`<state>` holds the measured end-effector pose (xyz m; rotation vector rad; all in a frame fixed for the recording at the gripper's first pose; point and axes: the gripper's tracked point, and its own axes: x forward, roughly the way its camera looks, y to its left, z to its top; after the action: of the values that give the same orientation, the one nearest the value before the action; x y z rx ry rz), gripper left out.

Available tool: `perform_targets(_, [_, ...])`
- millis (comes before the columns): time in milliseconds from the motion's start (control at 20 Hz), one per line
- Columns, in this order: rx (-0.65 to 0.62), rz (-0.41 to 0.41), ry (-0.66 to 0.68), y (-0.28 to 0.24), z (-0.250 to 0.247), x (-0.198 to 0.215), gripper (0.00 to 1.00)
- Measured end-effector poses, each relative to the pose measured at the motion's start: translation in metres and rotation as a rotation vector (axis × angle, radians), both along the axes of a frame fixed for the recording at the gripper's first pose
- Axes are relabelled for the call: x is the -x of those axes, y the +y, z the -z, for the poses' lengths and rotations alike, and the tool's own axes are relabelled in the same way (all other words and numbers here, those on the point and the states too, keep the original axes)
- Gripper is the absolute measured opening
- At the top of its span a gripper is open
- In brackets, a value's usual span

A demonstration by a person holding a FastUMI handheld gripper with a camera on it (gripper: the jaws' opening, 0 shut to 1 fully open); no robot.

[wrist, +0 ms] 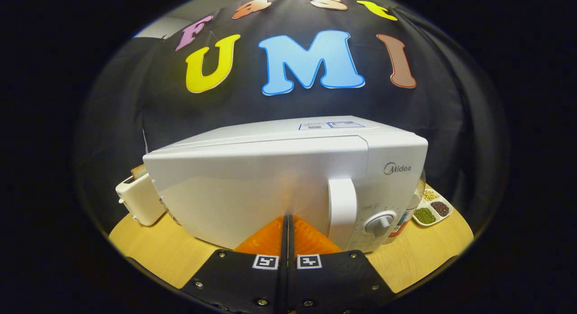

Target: Open the microwave, put the food inside, and close the microwave door.

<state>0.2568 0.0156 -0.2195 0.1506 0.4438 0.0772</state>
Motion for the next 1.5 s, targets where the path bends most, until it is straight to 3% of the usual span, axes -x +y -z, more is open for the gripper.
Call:
perform_targets(350, [0.026, 0.003, -0.042, -0.002, -0.026, 0.022, 0.01])
perform_targets(1050, [0.088, 0.013, -0.2, -0.016, -0.115, 0.147, 0.01])
perform_targets(1500, [0.095, 0.029, -0.265, -0.011, -0.146, 0.218, 0.01])
